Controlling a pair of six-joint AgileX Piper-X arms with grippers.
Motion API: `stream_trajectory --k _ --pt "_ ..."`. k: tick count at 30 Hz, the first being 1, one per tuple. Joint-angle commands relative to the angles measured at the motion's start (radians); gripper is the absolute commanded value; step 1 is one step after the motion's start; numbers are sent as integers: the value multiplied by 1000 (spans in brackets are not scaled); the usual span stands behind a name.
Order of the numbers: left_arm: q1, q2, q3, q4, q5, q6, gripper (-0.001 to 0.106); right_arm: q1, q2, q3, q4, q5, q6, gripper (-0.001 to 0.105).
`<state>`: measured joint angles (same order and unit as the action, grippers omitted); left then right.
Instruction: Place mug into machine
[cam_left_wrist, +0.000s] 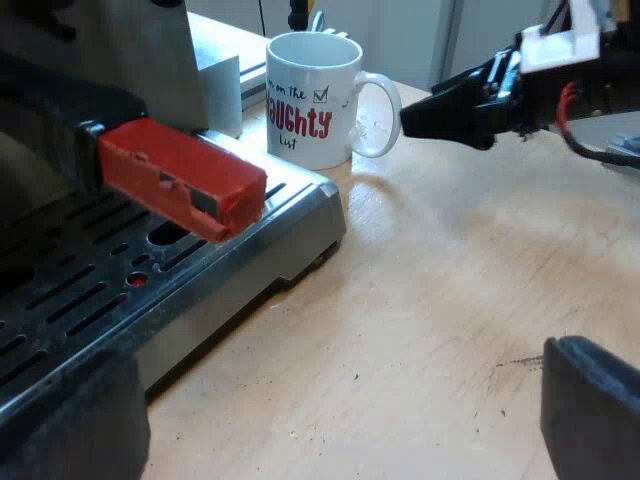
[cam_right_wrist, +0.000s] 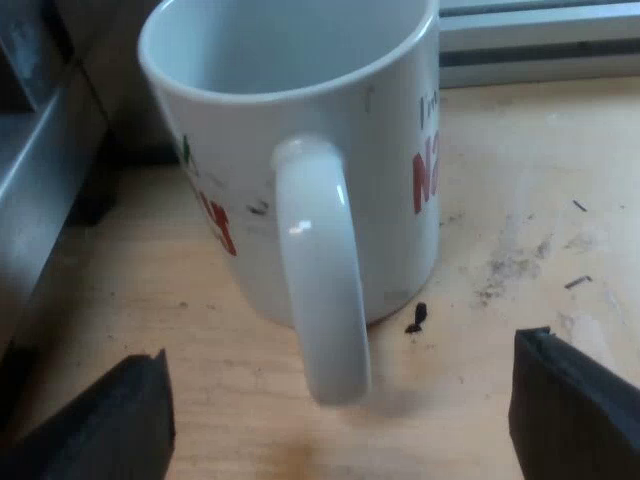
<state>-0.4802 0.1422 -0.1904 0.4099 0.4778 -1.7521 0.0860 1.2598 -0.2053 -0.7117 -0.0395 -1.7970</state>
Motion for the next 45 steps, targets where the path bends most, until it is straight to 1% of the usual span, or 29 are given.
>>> stream_trajectory --k 1,7,10,11,14,18,19,20,21,22,25,27,29,31,32,34,35,37,38,40,41,43,44,45 --pt "-5 0 -3 -20 7 1 81 2 82 -40 -79 -2 -1 70" --pt "-5 0 -3 -20 7 1 81 2 210 -117 -107 -2 3 70" --pt "-5 0 -3 -20 7 1 81 2 244 -140 -107 -2 2 70" --pt "-5 0 -3 -20 7 1 81 2 253 -147 -107 -2 2 68" --pt "-5 0 -3 -20 7 1 81 2 269 -161 -107 -2 2 50" --pt "-5 0 -2 -20 4 1 81 2 268 -160 -107 -8 -5 12" --pt "-5 0 2 -20 -10 1 81 2 268 -160 -107 -31 -26 0" --pt "-5 0 3 -20 -21 1 81 2 268 -160 -107 -44 -34 0" --pt "-5 0 8 -18 -55 1 81 2 265 -160 -107 -72 -66 0" --pt "-5 0 12 -18 -90 1 81 2 257 -156 -96 -98 -69 0" --pt "-5 2 13 -20 -136 1 81 2 195 -150 -9 -107 -69 0" --pt "-5 2 13 -20 -138 1 81 2 139 -150 53 -96 -72 0" --pt "-5 2 13 -20 -138 1 81 2 81 -150 120 -93 -95 0" --pt "-5 2 13 -24 -138 1 81 2 -20 -150 216 -93 -139 0" --pt "-5 2 13 -26 -138 1 81 2 -49 -150 233 -93 -144 0" --pt "-5 2 13 -26 -138 1 81 2 -153 -150 342 -93 -164 0" --pt "-5 2 13 -26 -138 1 81 2 -172 -150 351 -93 -168 0" --pt "-5 2 13 -26 -138 1 81 2 -292 -150 465 -93 -183 0" --pt "-5 2 13 -26 -138 1 81 2 -321 -150 488 -93 -185 0" --pt "-5 2 13 -26 -138 4 81 2 -436 -150 580 -93 -202 0" --pt "-5 2 13 -26 -138 4 81 2 -463 -150 595 -93 -204 0" --pt "-5 2 13 -26 -140 3 81 2 -558 -150 691 -93 -205 0" --pt "-5 2 13 -26 -150 9 81 2 -581 -150 717 -97 -205 0" --pt "-5 2 13 -28 -184 14 81 2 -621 -150 757 -106 -205 0"
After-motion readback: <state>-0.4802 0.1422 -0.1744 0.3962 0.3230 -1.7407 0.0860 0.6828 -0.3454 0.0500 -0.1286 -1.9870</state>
